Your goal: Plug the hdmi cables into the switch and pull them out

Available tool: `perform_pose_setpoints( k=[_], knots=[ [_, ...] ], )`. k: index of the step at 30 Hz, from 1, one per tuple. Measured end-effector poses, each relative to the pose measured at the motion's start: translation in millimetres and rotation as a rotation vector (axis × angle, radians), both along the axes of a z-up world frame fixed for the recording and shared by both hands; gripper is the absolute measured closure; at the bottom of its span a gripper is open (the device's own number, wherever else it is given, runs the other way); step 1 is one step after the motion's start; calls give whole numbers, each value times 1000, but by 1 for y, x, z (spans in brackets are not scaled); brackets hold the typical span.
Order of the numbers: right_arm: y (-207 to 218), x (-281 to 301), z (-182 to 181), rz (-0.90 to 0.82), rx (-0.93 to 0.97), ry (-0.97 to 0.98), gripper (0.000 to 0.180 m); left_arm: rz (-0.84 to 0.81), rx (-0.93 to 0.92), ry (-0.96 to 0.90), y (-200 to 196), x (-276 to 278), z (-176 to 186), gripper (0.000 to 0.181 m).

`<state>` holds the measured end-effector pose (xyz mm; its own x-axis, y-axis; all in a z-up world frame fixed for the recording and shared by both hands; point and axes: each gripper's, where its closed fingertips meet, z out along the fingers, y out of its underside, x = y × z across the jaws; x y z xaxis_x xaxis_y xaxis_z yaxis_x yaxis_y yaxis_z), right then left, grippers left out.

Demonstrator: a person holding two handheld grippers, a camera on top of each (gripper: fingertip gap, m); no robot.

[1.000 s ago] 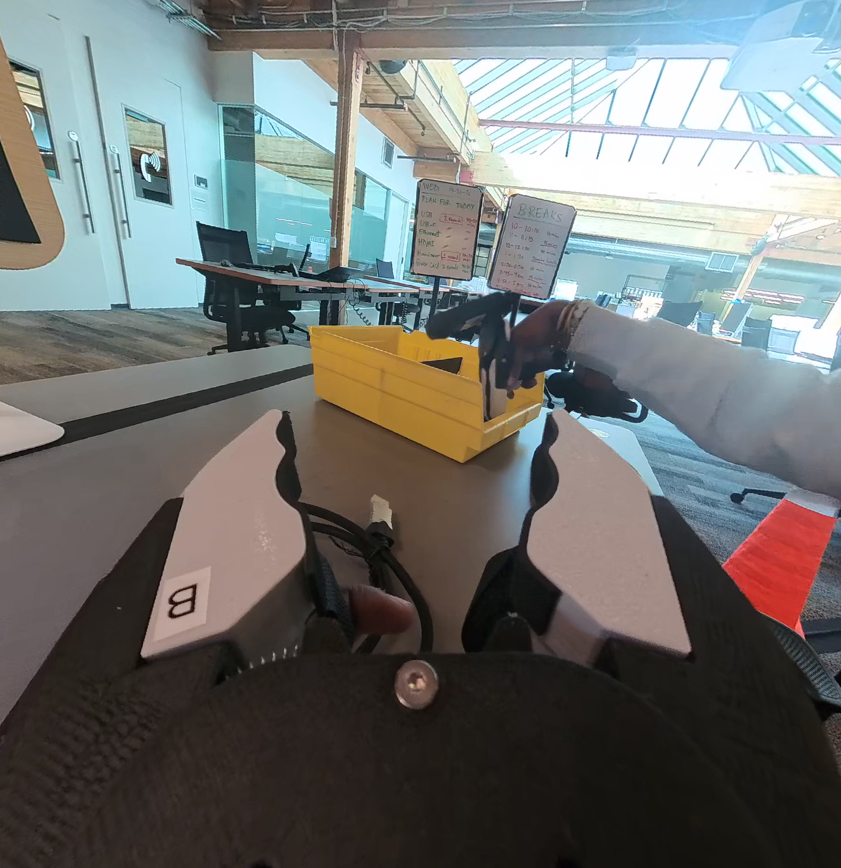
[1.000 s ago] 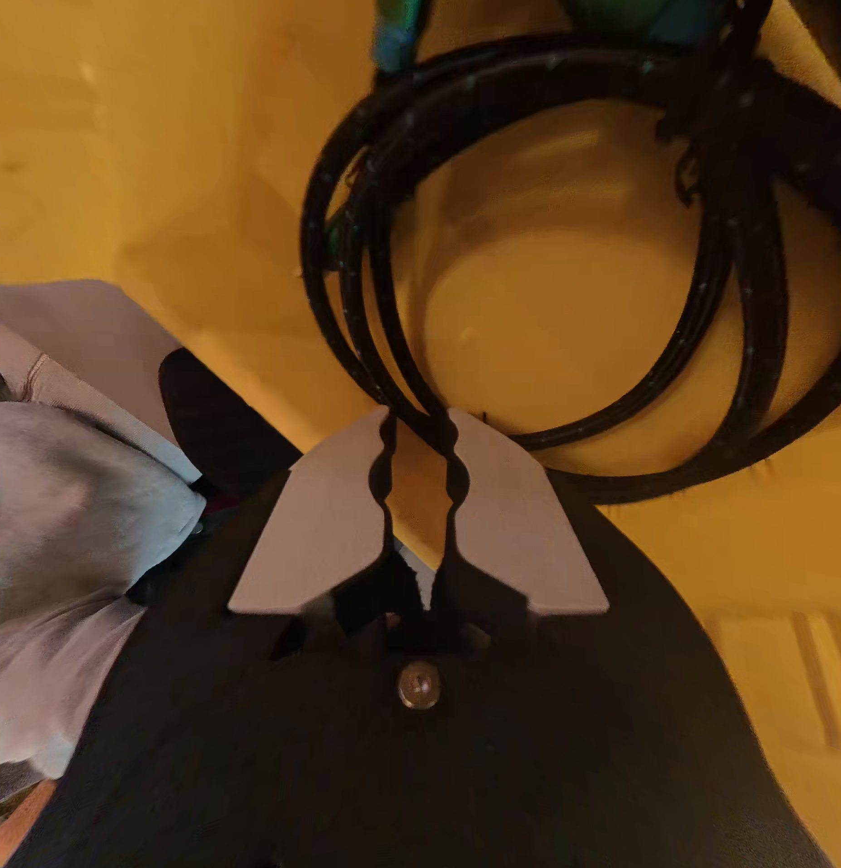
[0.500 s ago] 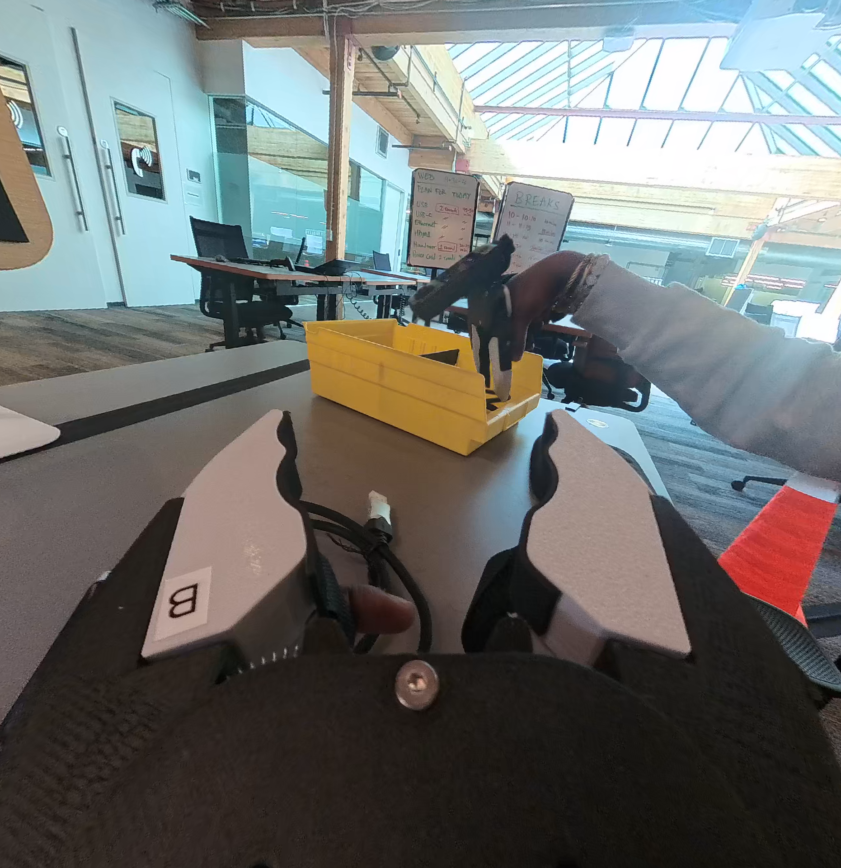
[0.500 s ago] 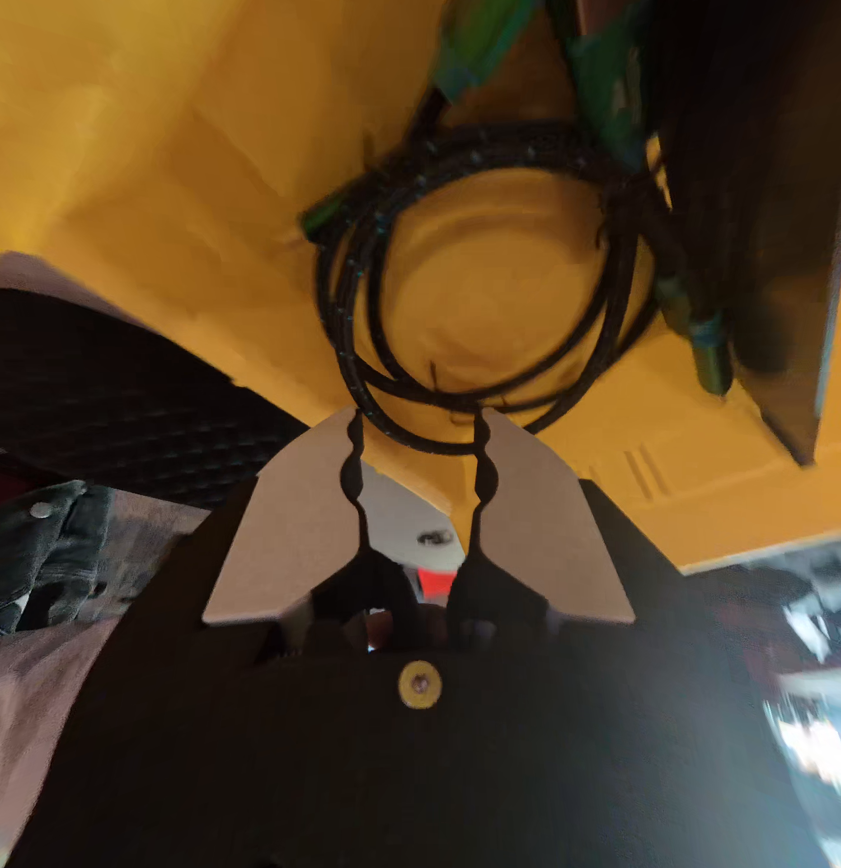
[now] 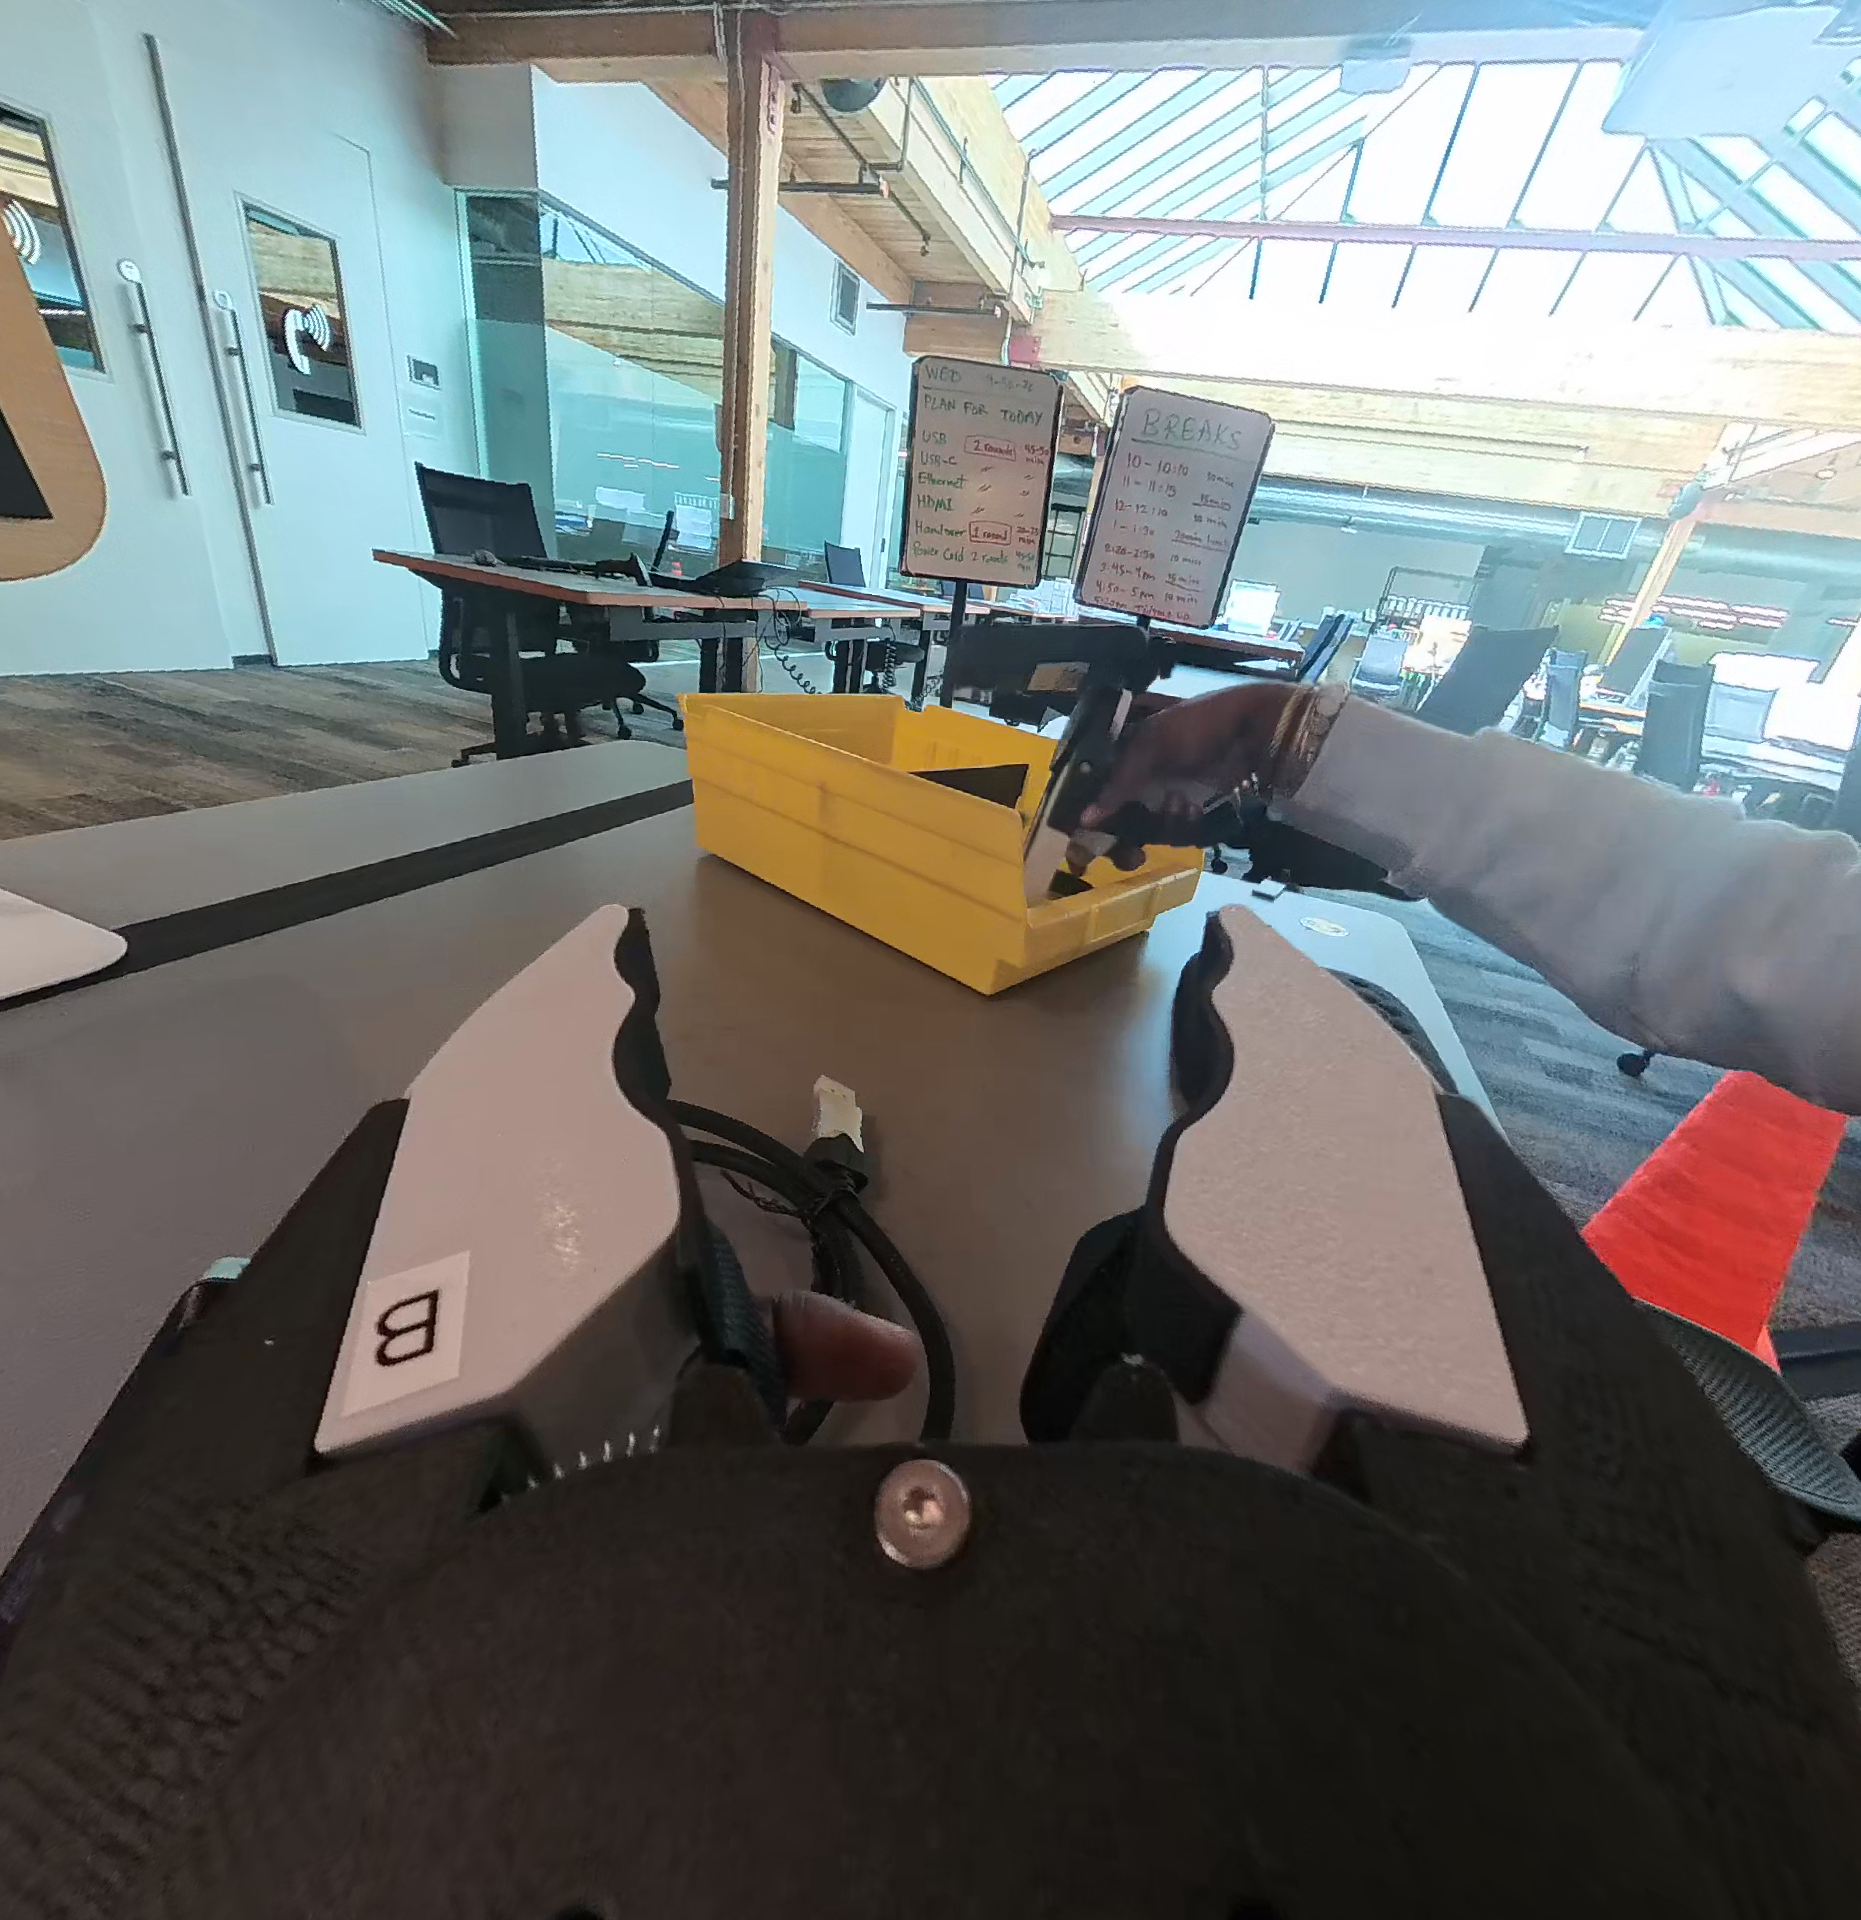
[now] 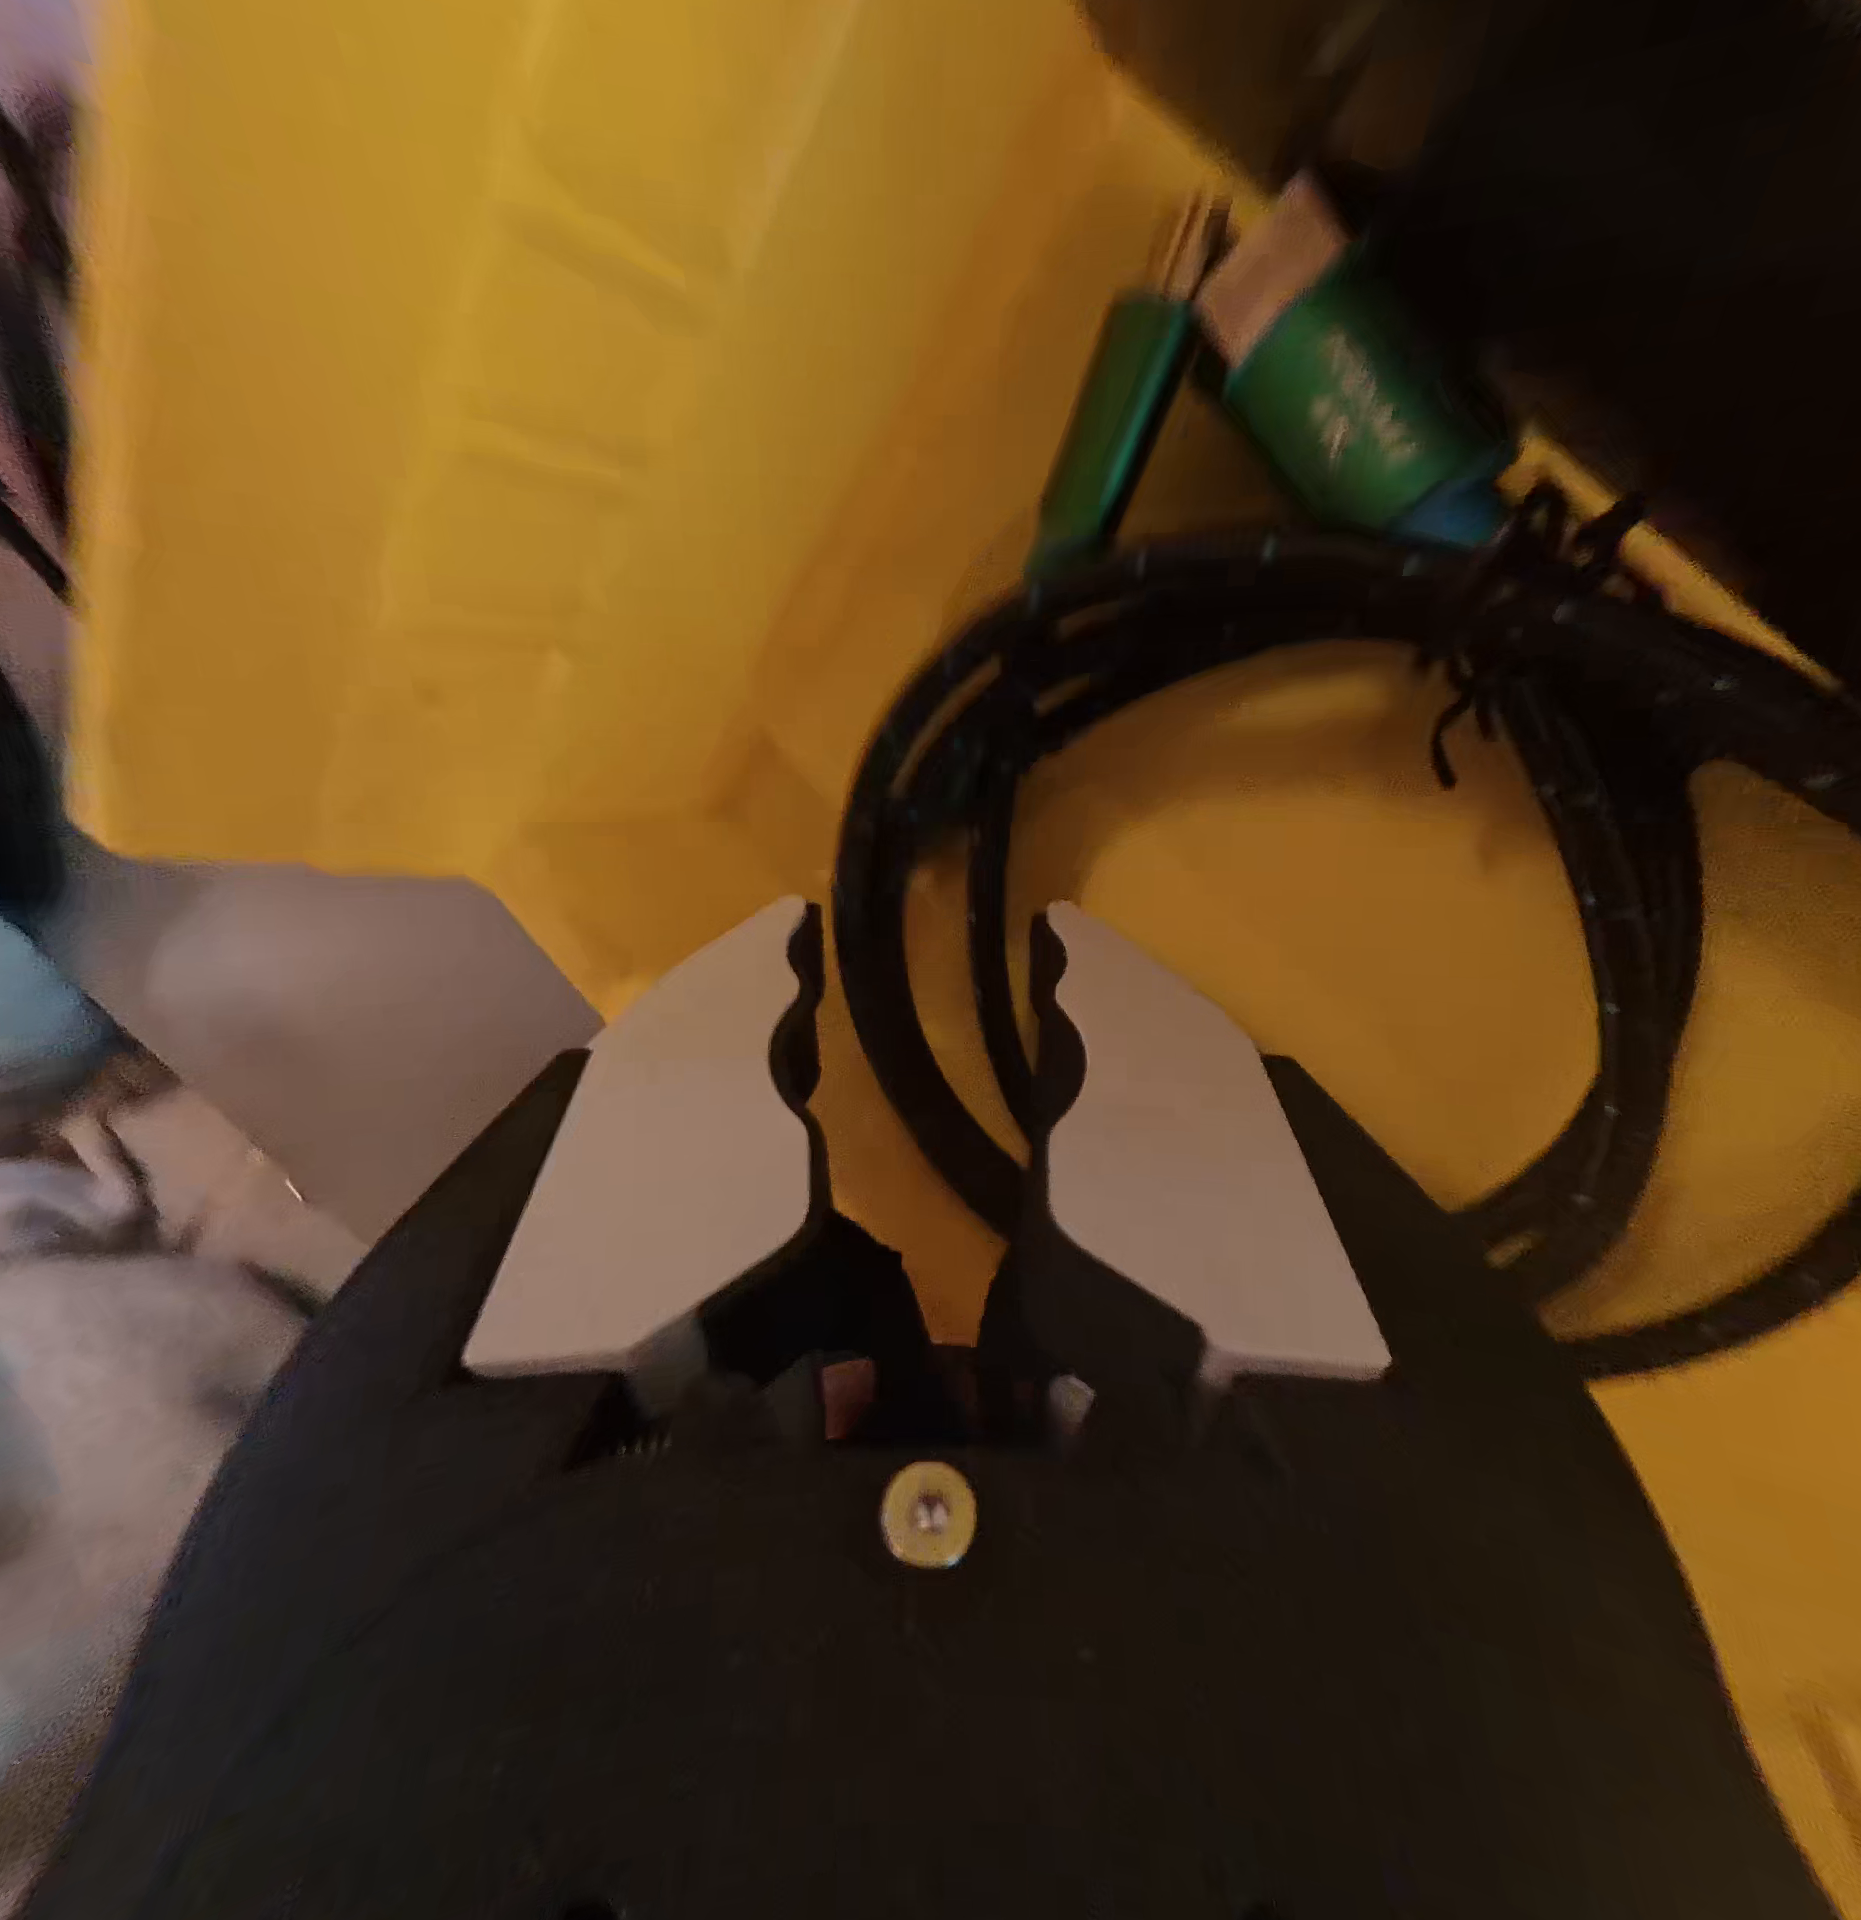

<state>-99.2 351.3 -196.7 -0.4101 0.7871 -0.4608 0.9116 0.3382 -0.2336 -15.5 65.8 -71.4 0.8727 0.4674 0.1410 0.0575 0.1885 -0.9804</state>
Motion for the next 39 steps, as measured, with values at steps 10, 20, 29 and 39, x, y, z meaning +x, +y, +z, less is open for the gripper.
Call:
perform_pose_setpoints(
  k=[10, 20, 29, 39],
  knots=[
    [-12, -39, 89, -211, -306, 800, 143, 44, -6, 22, -3, -4, 1, 86],
    [-196, 86, 112, 700, -140, 1350, 121, 348, 176, -28, -60, -39, 16, 93],
    [-267, 83, 6, 1222, 31, 783, 117, 279, 149, -23, -51, -33, 16, 95],
    [-270, 73, -17, 1285, 84, 570, 154, 224, 138, -7, -44, -26, 19, 95]
  ],
)
